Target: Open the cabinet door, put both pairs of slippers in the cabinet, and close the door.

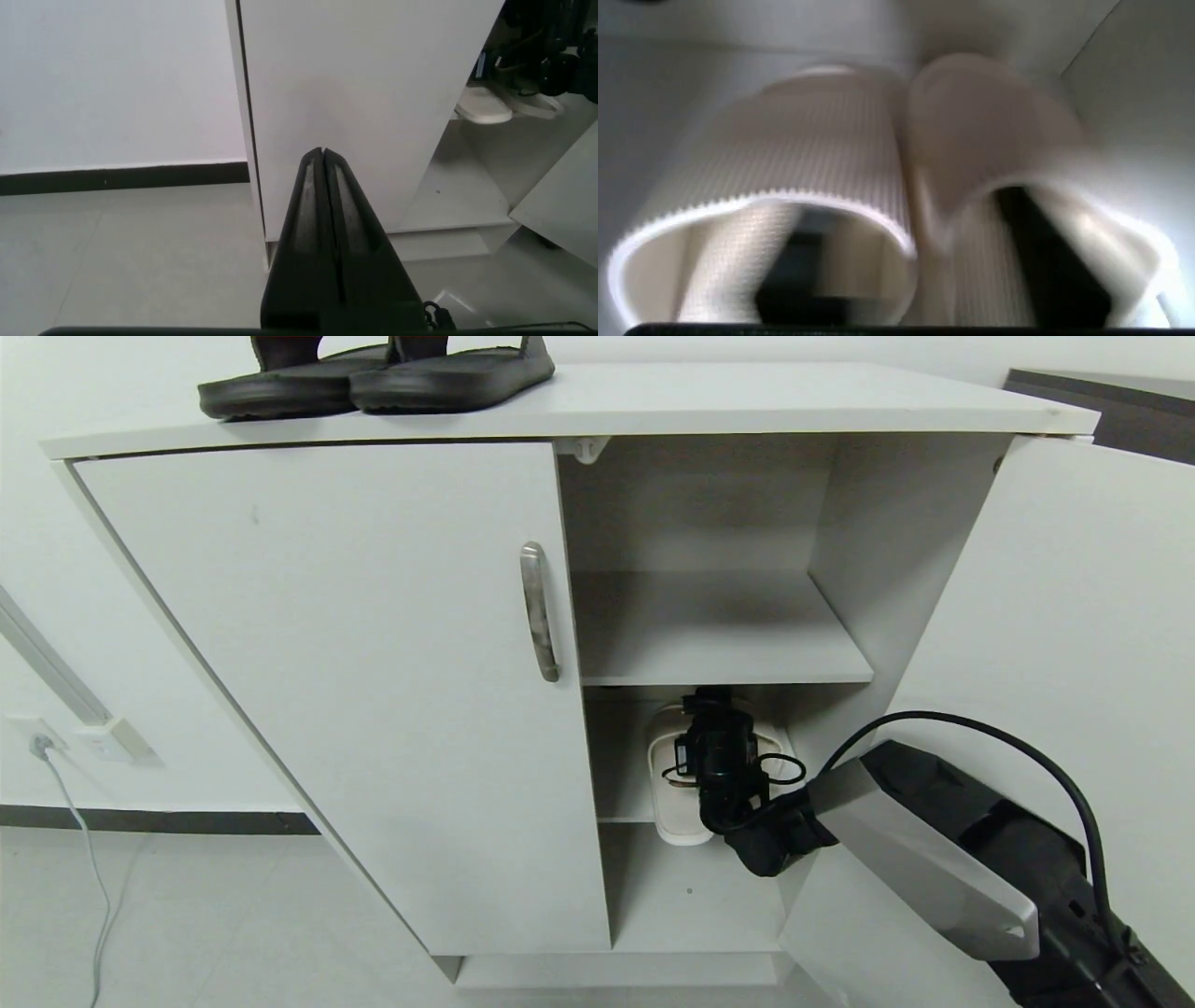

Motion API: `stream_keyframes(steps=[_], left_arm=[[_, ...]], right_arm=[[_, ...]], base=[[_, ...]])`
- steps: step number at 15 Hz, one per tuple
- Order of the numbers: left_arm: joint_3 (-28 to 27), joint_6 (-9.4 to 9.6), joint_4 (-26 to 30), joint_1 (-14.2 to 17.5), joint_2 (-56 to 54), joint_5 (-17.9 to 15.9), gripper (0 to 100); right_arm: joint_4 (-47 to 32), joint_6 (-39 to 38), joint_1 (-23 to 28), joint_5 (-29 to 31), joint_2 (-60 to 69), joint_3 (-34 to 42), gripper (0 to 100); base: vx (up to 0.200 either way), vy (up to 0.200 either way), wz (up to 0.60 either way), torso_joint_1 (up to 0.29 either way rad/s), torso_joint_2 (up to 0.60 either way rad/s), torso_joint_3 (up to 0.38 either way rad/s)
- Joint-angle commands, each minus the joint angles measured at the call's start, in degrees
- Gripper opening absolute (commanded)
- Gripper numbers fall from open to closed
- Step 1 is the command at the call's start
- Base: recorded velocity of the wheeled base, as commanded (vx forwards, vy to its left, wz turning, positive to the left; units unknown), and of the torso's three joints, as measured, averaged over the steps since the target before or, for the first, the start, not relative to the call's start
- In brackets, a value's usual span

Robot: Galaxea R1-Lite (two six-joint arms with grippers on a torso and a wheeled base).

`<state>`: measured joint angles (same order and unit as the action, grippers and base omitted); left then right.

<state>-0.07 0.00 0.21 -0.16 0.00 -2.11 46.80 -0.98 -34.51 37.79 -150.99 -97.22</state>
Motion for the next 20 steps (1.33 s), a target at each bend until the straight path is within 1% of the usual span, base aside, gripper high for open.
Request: stream_keyframes(steps=[1,2,3,5,8,10,11,12,13,15,17,20], left_arm=[[0.1,0.00,0.1,0.0,0.1,0.0,0],[0.0,0.00,0.0,0.0,0.1,0.0,0],[0.0,0.00,0.0,0.0,0.1,0.0,0],[0.0,-0.09,0.0,0.1,0.1,0.0,0],[0.0,0.00,0.0,0.0,0.1,0.0,0],[0.0,0.00,0.0,0.0,0.1,0.0,0],[0.0,0.00,0.0,0.1,0.1,0.0,0],[0.0,0.00,0.0,0.0,0.1,0.0,0],[0.0,0.00,0.0,0.0,0.1,0.0,0],[0.0,-0.09,0.0,0.0,0.1,-0.1,0],[0.1,0.00,0.0,0.0,0.1,0.0,0],[0.0,-0.09,0.0,0.0,0.1,0.0,0]], right_arm=[[1.9,0.0,-0.9,0.0,3.5,6.3,100],[2.3,0.0,-1.0,0.0,3.9,6.9,100],[5.2,0.0,-1.9,0.1,6.7,12.4,100],[7.3,0.0,-2.8,0.2,9.5,17.5,100],[12.8,0.0,-5.2,0.4,15.6,29.4,100],[18.9,0.0,-7.5,0.2,19.2,38.8,100],[20.4,0.0,-8.0,0.0,19.9,40.8,100],[24.2,0.0,-9.9,-0.2,22.1,45.5,100],[26.5,0.0,-10.9,-0.4,23.3,48.3,100],[29.3,0.0,-12.6,-4.7,27.0,54.6,100],[29.5,-0.1,-13.0,-7.0,28.8,57.8,100],[29.5,-0.1,-13.1,-7.5,28.8,58.5,100]], base=[[0.000,0.000,0.00,0.000,0.00,0.000],[0.000,0.000,0.00,0.000,0.00,0.000],[0.000,0.000,0.00,0.000,0.00,0.000],[0.000,0.000,0.00,0.000,0.00,0.000],[0.000,0.000,0.00,0.000,0.00,0.000],[0.000,0.000,0.00,0.000,0.00,0.000],[0.000,0.000,0.00,0.000,0.00,0.000],[0.000,0.000,0.00,0.000,0.00,0.000],[0.000,0.000,0.00,0.000,0.00,0.000],[0.000,0.000,0.00,0.000,0.00,0.000],[0.000,0.000,0.00,0.000,0.00,0.000],[0.000,0.000,0.00,0.000,0.00,0.000]])
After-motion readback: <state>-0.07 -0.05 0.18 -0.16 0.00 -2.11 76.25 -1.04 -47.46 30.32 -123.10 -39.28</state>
